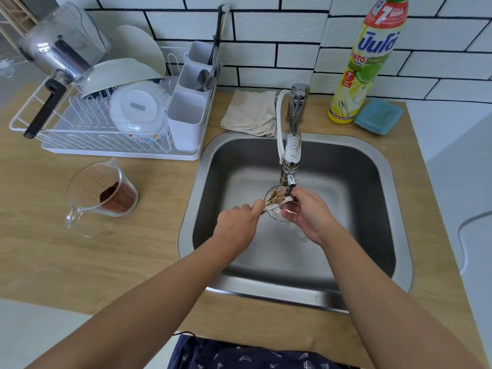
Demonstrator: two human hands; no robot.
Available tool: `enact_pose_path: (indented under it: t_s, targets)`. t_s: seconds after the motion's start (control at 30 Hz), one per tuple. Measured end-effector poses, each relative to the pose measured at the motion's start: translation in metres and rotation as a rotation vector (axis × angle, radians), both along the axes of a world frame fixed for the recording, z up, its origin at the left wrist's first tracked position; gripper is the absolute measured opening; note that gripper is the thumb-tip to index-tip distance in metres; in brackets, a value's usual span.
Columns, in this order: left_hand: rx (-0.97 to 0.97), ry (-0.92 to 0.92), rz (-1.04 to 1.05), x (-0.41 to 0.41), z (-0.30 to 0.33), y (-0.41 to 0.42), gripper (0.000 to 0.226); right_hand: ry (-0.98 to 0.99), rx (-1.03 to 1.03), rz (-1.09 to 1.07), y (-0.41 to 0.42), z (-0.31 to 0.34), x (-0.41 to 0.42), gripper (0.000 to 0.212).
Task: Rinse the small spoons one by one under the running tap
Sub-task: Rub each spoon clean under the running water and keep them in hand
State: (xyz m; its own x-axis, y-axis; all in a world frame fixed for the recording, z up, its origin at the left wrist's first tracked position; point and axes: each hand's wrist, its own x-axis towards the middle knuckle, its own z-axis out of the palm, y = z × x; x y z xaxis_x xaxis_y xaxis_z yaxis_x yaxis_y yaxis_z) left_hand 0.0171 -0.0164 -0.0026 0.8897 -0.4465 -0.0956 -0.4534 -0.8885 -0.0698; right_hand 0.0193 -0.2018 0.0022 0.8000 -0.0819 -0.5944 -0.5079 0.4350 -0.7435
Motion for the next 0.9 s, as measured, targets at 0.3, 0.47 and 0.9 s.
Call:
enact_pose_path:
  t_s: [0.3,0.47,0.9]
  targets:
    - [-0.604,0.601,0.024,0.031,-0.001,-0.028,0.020,-0.110,0.249,-0.058,-0.011,-0.005,-0.014,0.025]
    - [-1.023,1.116,0.192,0.033,0.002,-0.028,0.016,-0.130,0.140,0.022,-0.014,-0.003,-0.011,0.020]
    - [-0.960,1.511,0.289,0.046,0.023,-0.033,0.033,-0.214,-0.033,-0.044,-0.017,0.002,-0.009,0.025]
